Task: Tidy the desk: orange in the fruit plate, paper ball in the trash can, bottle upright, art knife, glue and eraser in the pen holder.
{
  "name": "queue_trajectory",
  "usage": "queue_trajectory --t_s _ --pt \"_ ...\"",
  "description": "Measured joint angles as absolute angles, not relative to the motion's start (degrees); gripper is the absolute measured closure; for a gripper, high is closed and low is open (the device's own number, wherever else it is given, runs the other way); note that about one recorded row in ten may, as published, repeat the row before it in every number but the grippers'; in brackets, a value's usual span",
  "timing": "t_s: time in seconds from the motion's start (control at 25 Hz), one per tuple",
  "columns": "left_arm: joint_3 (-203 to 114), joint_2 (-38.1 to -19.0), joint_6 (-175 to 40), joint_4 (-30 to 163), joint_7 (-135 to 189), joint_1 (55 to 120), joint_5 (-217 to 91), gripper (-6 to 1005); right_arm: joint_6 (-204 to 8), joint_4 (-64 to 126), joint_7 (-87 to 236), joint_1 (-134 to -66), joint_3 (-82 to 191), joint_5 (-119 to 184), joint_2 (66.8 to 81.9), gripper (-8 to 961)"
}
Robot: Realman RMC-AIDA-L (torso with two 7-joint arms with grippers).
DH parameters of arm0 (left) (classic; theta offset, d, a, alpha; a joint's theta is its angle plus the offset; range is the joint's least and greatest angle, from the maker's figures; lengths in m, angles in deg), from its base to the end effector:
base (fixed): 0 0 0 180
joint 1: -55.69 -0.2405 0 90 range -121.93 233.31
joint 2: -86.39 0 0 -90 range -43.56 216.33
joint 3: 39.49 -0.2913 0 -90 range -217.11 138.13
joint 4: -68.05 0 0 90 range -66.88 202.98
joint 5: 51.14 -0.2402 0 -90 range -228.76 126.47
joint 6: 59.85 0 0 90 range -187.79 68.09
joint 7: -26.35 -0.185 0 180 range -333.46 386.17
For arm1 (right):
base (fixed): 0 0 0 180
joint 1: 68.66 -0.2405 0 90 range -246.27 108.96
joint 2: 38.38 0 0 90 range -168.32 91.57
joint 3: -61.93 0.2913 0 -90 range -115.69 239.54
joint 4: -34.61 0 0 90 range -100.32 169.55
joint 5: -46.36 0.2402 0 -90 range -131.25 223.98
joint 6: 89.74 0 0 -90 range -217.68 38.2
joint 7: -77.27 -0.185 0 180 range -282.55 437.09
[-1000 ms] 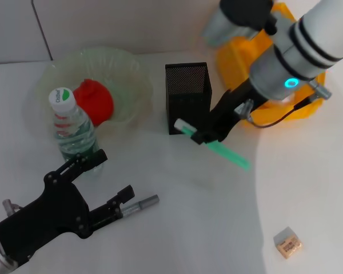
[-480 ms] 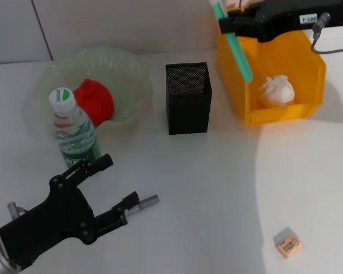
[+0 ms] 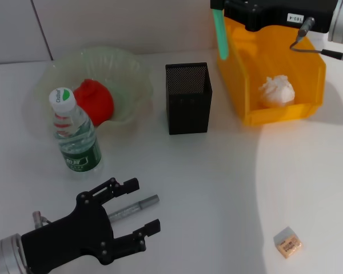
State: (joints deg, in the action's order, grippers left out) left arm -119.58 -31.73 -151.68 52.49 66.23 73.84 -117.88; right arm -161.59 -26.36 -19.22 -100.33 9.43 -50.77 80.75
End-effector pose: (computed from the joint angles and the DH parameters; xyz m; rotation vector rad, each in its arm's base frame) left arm -0.3022 0.2679 -0.1213 -2.6257 -0.3081 -1.0864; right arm 0.1841 0.4712 0.0310 -2.4113 0.4493 0.8237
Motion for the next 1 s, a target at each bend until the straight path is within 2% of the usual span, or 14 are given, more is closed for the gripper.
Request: queue_trajectory --t_s 0.28,1.0 --pt "-119.59 -31.68 -151.61 52.49 66.26 73.82 -117.89 170 -159.49 -14.61 -6.18 -101.60 9.02 -43.52 80.74 777" --pt "-119.56 -31.64 -151.60 52.49 66.33 73.66 -117.85 171 -159.67 -0.18 7.05 -102.59 9.40 -35.10 80.98 776"
